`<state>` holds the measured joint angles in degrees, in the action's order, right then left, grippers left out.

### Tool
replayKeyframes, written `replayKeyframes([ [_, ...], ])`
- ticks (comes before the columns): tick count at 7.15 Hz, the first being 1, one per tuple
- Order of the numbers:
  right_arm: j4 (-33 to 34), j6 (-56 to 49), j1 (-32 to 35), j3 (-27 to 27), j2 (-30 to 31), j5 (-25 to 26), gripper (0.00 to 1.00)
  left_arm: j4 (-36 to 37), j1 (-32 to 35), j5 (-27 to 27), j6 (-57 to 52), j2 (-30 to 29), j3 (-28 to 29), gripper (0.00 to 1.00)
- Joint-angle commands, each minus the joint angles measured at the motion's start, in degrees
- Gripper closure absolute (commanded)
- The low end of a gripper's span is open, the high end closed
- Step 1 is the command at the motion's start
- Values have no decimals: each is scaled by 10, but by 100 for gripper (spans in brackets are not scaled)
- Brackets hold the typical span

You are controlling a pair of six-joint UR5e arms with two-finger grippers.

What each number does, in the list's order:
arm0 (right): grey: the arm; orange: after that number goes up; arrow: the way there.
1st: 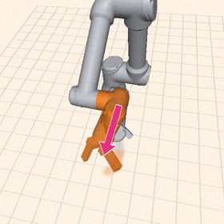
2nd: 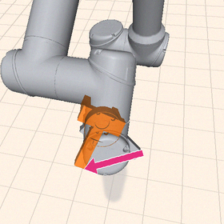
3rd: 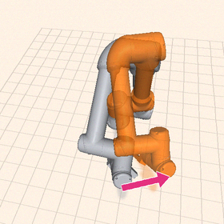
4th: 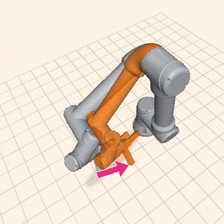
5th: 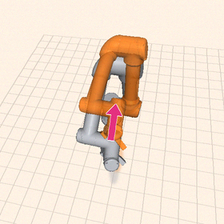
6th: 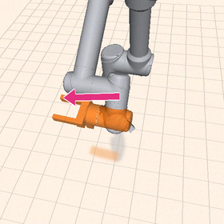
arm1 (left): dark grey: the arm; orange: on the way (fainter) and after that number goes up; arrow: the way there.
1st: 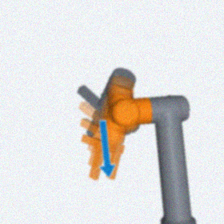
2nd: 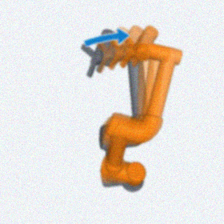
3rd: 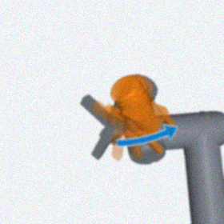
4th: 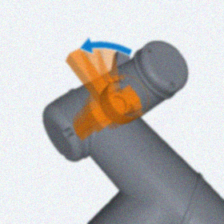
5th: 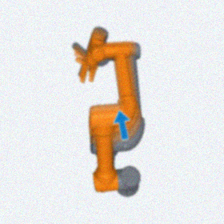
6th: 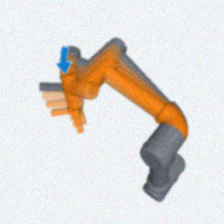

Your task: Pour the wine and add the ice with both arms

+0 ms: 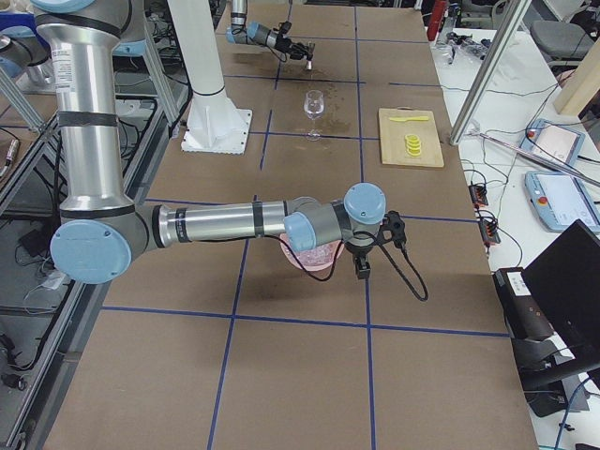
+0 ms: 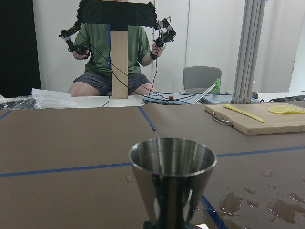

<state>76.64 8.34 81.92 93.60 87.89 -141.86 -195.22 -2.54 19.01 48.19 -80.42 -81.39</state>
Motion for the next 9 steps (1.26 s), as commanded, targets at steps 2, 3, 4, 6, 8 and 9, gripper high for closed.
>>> replayKeyframes([
  [2, 0, 0, 0, 0, 0, 0, 0, 0, 0, 19, 1, 1, 1, 100],
  [3, 0, 0, 0, 0, 0, 0, 0, 0, 0, 19, 1, 1, 1, 100],
  [4, 0, 0, 0, 0, 0, 0, 0, 1, 0, 20, 1, 1, 1, 100],
  [6, 0, 0, 0, 0, 0, 0, 0, 1, 0, 22, 1, 1, 2, 100],
  [8, 0, 0, 0, 0, 0, 0, 0, 1, 0, 26, 1, 1, 3, 92],
  [9, 0, 0, 0, 0, 0, 0, 0, 1, 0, 27, 1, 1, 3, 90],
])
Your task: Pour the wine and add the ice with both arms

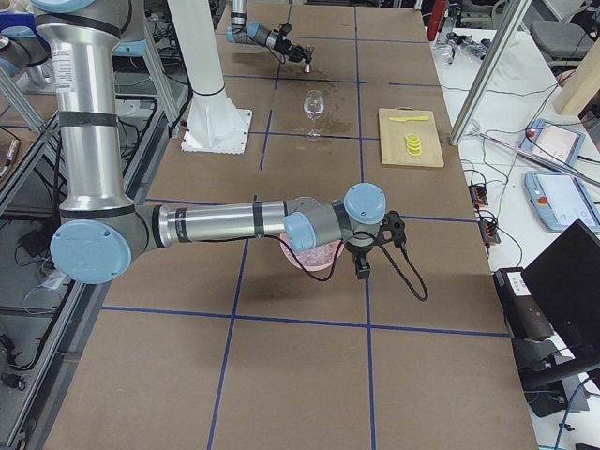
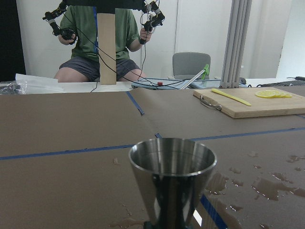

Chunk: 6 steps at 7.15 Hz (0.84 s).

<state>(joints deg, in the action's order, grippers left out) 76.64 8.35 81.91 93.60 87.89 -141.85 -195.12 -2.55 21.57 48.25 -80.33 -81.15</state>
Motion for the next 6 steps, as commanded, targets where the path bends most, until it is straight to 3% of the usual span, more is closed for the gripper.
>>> replayKeyframes([
  [1, 0, 0, 0, 0, 0, 0, 0, 0, 0, 3, 0, 0, 0, 90],
  [5, 0, 2, 0, 0, 0, 0, 0, 8, 0, 20, -1, 2, 0, 11],
  [6, 0, 5, -1, 0, 0, 0, 0, 4, 1, 38, -2, 5, 0, 11],
])
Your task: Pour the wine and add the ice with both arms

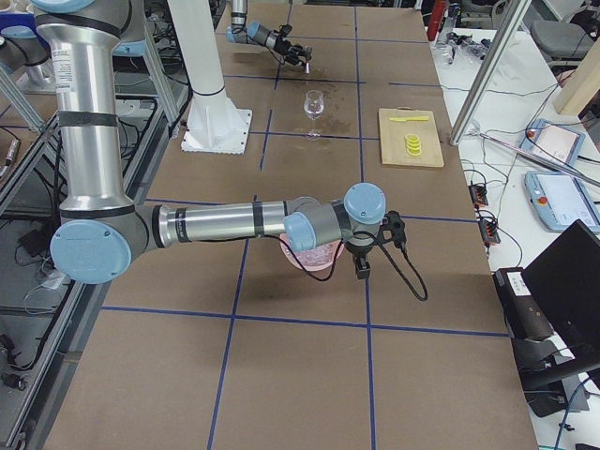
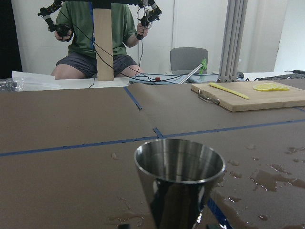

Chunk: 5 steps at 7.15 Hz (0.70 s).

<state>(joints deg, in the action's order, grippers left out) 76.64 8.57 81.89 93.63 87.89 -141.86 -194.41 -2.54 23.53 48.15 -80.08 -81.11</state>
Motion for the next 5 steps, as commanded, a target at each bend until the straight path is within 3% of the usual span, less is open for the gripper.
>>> replayKeyframes([
  [1, 0, 10, -1, 0, 0, 0, 0, -4, 1, 48, -5, 19, -3, 8],
  [5, -1, 21, -4, 1, 1, -7, 0, 3, 4, 233, -37, 193, -127, 7],
])
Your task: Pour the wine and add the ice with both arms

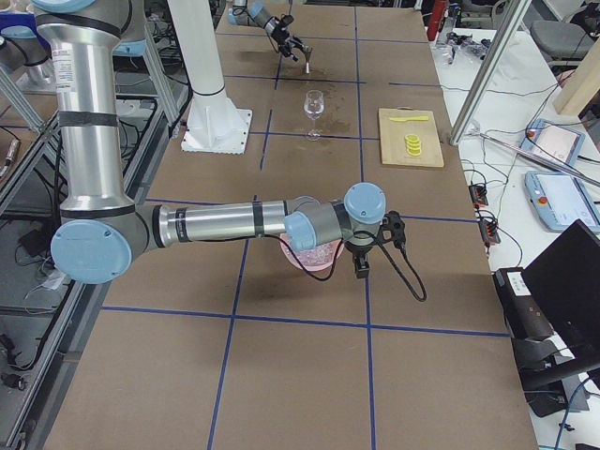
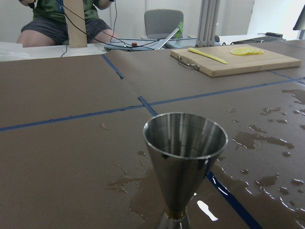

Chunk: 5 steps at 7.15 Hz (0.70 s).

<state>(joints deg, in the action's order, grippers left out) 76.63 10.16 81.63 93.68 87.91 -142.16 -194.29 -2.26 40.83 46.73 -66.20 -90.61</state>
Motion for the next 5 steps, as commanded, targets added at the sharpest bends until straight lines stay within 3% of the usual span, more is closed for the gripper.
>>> replayKeyframes([
  [1, -2, 38, -17, 12, 1, -3, 0, 1, 3, 109, -52, 82, -31, 7],
  [2, -2, 97, -48, 37, 3, 1, 0, 1, 4, 118, -63, 102, -25, 7],
  [3, -11, 142, -72, 52, 3, 13, 0, 1, 14, 163, -63, 120, -23, 7],
  [4, -81, 206, -102, 56, 29, 36, 0, 10, 93, 250, -64, 121, -6, 10],
  [5, -211, 277, -153, 56, 77, 76, 0, 15, 189, 359, -102, 112, 1, 11],
])
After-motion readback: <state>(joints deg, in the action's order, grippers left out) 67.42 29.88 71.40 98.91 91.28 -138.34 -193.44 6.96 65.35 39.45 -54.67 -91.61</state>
